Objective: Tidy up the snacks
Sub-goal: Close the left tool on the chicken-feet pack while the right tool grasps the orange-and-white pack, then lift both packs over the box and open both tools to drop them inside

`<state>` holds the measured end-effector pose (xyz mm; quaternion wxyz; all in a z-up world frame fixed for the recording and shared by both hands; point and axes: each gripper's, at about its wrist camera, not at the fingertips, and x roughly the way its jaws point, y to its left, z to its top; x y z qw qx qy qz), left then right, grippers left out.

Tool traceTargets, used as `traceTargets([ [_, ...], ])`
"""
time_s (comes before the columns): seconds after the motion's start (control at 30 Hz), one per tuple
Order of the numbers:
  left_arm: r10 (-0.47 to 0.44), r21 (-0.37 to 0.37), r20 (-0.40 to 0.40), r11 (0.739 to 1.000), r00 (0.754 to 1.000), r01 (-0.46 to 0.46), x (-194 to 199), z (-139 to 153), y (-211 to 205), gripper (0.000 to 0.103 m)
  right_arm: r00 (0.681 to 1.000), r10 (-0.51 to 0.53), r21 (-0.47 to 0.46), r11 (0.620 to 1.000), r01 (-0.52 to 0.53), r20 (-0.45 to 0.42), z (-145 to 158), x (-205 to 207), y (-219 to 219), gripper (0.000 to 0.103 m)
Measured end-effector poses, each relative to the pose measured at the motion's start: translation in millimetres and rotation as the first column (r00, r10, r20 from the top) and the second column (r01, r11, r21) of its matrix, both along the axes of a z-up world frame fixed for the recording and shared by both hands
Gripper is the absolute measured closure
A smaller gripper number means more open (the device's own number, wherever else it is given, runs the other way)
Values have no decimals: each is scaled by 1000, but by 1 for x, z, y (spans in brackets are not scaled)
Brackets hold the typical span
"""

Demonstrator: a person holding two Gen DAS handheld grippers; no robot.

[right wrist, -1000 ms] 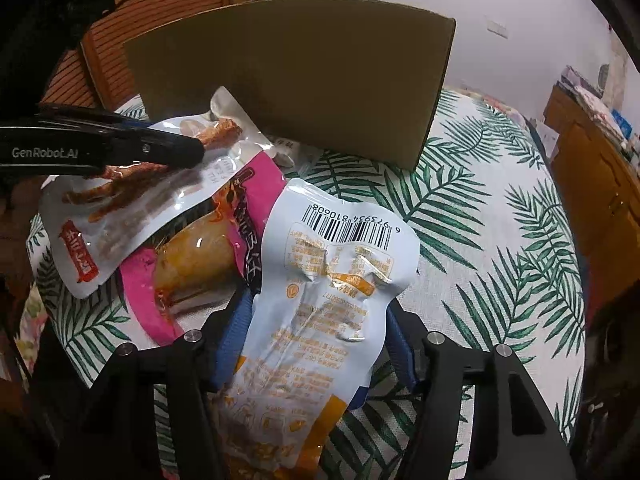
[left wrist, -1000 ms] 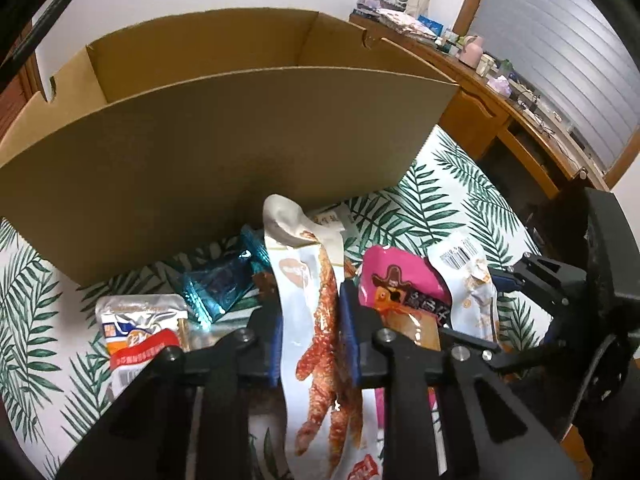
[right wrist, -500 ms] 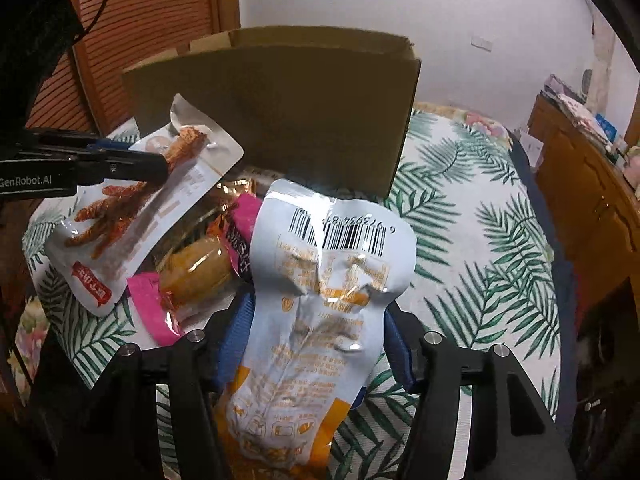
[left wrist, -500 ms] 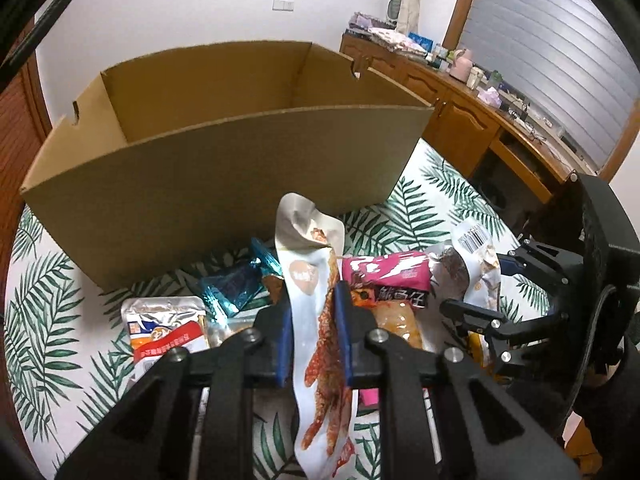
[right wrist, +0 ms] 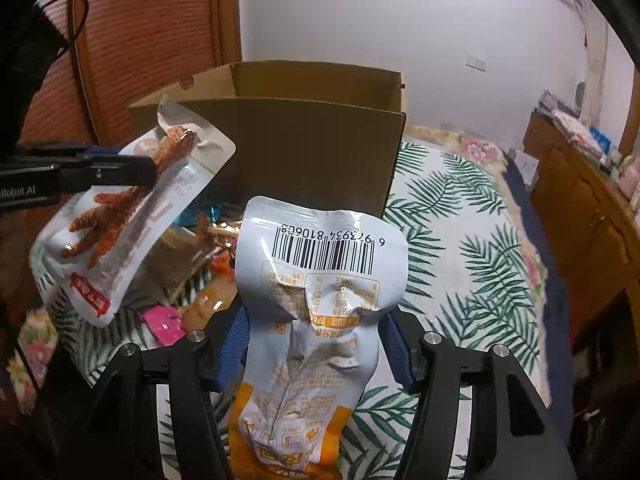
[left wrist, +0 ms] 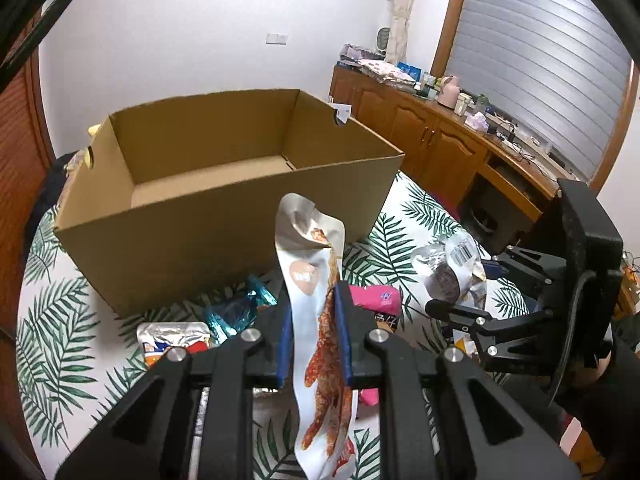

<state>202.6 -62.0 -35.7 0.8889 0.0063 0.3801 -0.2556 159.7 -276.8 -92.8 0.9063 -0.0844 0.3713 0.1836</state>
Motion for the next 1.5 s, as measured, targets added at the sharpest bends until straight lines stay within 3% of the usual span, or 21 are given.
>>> traceTargets([
  [0.3, -8, 3, -9, 1000, 1000, 8, 4, -4, -4, 87, 994, -10, 121, 992, 23, -111, -18, 21, -14, 42],
  [0.63, -11, 11, -17, 1000, 1000, 12, 8, -8, -4, 87, 975, -64, 93, 992, 85, -214, -42, 34, -18, 37],
  [0.83, -12, 14, -17, 1000, 1000, 12, 8, -8, -4, 87, 974, -66, 104, 990, 90, -216, -37, 35, -18, 35],
  [1.23, -14, 17, -18, 1000, 1000, 14, 6, -9, -5, 87, 970, -82, -15, 997, 81, -229, -43, 15, -14, 34],
  [1.5, -20, 14, -16, 1000, 1000, 20, 5, -10, -4, 87, 990, -47, -97, 995, 34, -134, -34, -6, -2, 57],
])
